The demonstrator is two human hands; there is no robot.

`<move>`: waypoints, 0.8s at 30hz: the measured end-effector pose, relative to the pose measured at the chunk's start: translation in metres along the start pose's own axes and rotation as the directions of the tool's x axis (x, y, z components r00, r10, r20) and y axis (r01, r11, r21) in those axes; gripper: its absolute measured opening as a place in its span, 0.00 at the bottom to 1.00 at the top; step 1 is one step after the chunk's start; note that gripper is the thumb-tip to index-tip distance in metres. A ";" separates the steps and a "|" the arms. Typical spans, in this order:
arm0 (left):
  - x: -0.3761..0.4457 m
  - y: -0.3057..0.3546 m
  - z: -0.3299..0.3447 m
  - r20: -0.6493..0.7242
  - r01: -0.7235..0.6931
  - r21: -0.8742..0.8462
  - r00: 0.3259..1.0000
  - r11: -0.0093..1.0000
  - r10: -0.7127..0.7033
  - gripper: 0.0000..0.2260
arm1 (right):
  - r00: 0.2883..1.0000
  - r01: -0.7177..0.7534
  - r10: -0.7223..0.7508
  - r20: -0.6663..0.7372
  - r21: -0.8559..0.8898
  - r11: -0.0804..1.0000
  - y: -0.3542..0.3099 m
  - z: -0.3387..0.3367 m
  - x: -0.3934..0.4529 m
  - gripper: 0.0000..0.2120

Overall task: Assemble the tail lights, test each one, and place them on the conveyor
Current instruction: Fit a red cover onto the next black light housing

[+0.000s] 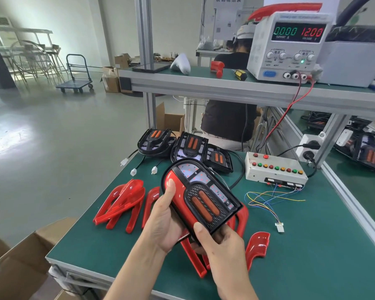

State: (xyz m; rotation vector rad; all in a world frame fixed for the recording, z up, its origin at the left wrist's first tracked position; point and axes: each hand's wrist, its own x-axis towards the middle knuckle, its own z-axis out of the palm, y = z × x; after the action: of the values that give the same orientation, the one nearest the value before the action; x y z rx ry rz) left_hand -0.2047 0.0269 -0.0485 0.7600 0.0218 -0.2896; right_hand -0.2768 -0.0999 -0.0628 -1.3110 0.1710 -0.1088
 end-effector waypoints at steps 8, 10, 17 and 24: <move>-0.001 -0.003 0.003 0.011 -0.036 0.014 0.999 0.999 0.036 0.27 | 1.000 -0.008 0.007 -0.026 -0.019 1.000 0.004 -0.002 0.000 0.07; -0.002 -0.003 0.003 0.006 -0.043 0.002 0.999 0.999 0.043 0.27 | 0.999 -0.012 0.011 -0.035 -0.031 0.999 0.005 -0.002 0.000 0.06; -0.008 0.005 0.013 0.031 -0.044 0.042 0.999 0.998 0.043 0.33 | 0.997 -0.062 0.061 -0.037 -0.008 0.998 0.002 -0.001 0.001 0.06; -0.017 0.006 0.006 0.164 -0.080 0.178 0.985 0.981 0.051 0.21 | 0.995 -0.098 0.098 -0.010 0.029 0.995 -0.004 -0.001 0.001 0.15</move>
State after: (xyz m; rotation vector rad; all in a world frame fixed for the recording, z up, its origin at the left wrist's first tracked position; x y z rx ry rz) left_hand -0.2200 0.0316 -0.0381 0.9180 -0.1824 -0.2908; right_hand -0.2754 -0.1017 -0.0594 -1.2718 0.2421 -0.0353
